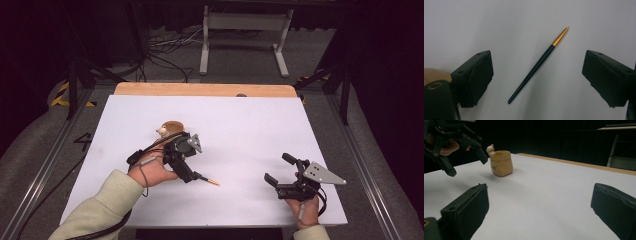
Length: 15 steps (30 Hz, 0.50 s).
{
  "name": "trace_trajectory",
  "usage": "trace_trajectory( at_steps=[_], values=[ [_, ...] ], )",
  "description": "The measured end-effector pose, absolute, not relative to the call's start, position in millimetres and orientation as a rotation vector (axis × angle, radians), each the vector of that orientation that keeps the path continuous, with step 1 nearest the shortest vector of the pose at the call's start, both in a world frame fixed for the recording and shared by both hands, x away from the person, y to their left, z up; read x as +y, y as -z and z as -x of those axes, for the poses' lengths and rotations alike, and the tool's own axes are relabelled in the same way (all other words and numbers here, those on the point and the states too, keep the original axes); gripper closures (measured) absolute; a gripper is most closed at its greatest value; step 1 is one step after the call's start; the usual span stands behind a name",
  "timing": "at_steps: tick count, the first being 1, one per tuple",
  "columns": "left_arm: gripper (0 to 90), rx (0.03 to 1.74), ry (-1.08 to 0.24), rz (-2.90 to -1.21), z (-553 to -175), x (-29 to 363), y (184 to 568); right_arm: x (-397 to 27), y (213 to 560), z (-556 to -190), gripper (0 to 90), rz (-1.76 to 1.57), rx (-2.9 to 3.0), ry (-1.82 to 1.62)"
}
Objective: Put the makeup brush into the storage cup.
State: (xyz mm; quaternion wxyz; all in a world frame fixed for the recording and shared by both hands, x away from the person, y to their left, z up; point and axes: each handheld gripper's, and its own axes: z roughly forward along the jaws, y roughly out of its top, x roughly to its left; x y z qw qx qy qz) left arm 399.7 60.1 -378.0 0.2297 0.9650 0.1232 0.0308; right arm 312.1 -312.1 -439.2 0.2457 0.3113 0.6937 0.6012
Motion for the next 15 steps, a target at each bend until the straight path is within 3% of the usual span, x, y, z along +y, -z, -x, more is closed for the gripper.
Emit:
trace_trajectory(
  at_steps=[15],
  values=[
    [13.9,0.323,-0.04,-2.725,-401,49,392,-312,439,-313,3.1,-0.852,1.908,-1.638]
  ],
)
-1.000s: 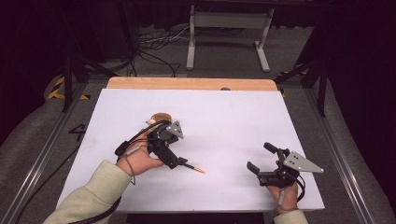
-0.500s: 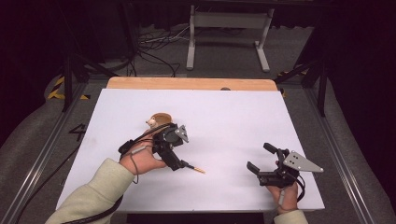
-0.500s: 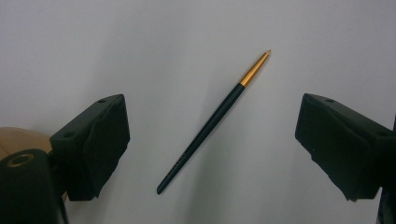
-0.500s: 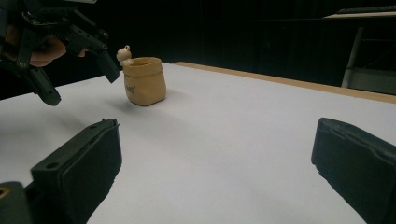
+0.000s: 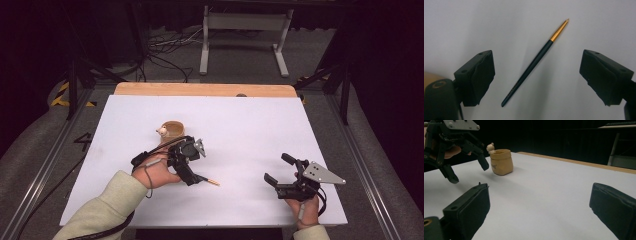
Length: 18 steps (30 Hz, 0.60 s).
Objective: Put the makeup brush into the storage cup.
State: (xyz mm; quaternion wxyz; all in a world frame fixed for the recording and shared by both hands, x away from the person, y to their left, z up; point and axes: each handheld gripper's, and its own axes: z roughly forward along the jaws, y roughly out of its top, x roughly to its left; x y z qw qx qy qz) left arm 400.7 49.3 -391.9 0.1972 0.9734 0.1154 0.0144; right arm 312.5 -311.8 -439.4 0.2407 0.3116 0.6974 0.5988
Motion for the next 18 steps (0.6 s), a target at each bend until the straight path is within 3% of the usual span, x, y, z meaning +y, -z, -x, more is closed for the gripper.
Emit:
trace_trajectory(
  at_steps=[18],
  values=[
    [21.6,0.318,-0.027,-2.739,-401,43,406,-313,439,-312,4.1,-0.854,1.909,-1.644]
  ],
)
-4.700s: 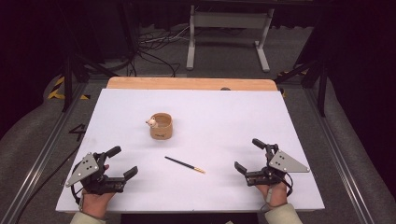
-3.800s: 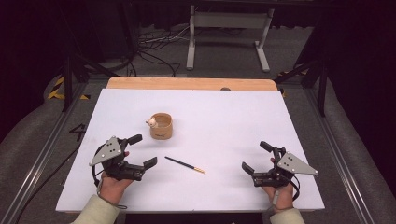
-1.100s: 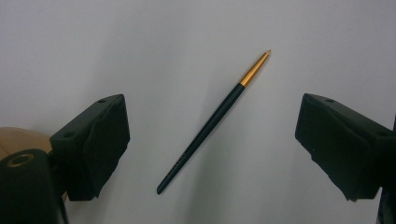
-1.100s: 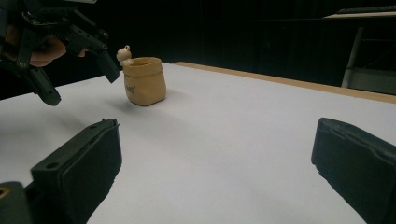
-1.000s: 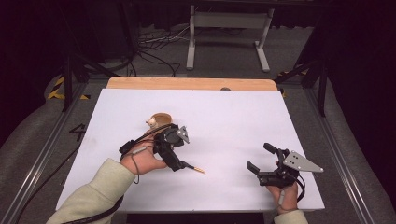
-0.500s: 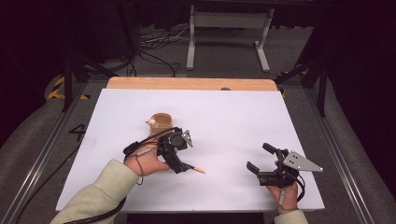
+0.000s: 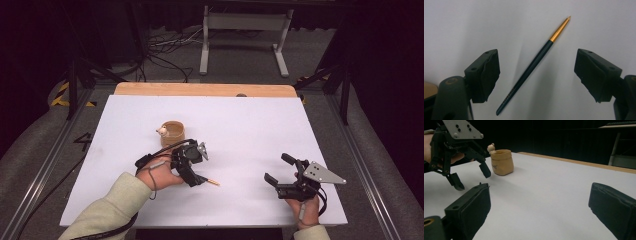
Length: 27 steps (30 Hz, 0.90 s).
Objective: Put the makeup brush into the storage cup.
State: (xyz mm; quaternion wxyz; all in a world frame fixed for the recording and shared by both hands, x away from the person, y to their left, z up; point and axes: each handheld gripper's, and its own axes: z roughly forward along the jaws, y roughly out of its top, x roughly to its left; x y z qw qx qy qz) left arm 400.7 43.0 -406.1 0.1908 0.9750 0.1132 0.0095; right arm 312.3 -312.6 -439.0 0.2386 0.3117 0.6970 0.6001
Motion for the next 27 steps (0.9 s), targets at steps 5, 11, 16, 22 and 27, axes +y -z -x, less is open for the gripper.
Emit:
trace_trajectory(
  at_steps=[5,11,16,22,27],
  values=[
    [23.8,0.324,-0.012,-2.729,-401,43,410,-313,439,-312,4.2,-0.852,1.912,-1.641],
    [29.7,0.312,0.01,-2.75,-402,42,415,-313,439,-312,4.3,-0.851,1.912,-1.642],
    [35.7,0.3,0.02,-2.764,-402,41,419,-313,439,-312,4.3,-0.849,1.913,-1.643],
    [44.3,0.272,0.018,-2.79,-402,40,422,-313,439,-312,4.4,-0.848,1.915,-1.646],
    [48.7,0.272,0.023,-2.812,-401,38,426,-313,439,-312,4.4,-0.851,1.915,-1.648]
  ],
)
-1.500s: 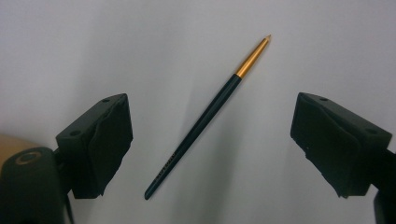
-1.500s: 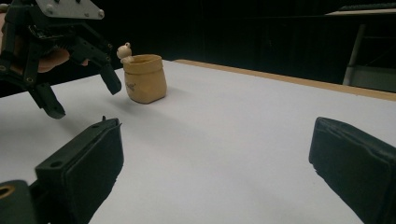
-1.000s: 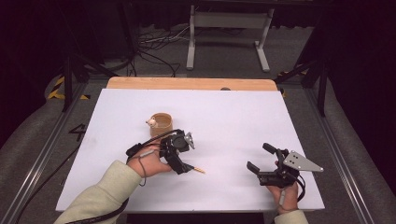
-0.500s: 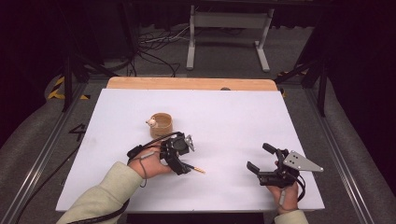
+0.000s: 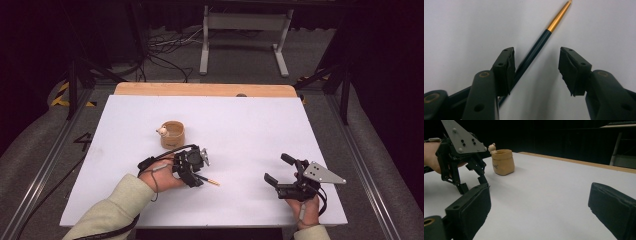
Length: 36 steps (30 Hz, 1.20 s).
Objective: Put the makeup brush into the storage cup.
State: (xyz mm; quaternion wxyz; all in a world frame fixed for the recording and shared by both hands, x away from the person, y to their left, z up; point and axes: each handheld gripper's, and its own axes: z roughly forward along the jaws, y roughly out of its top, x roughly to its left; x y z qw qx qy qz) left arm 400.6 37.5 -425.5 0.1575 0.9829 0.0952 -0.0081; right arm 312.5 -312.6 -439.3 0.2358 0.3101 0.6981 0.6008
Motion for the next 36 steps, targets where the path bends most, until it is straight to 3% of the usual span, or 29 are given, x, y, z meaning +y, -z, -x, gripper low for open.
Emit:
trace_trajectory(
  at_steps=[13,26,36],
  values=[
    [58.0,0.256,0.014,-2.841,-400.7,35.8,426.0,-312.2,440.0,-312.9,4.8,-0.849,1.923,-1.653],
    [81.7,0.158,-0.044,-2.908,-394.0,28.8,423.7,-311.3,440.4,-313.1,4.9,-0.848,1.93,-1.652],
    [83.0,0.153,-0.073,-2.893,-393.1,29.4,420.4,-311.2,440.7,-313.3,4.9,-0.849,1.933,-1.654]
  ],
)
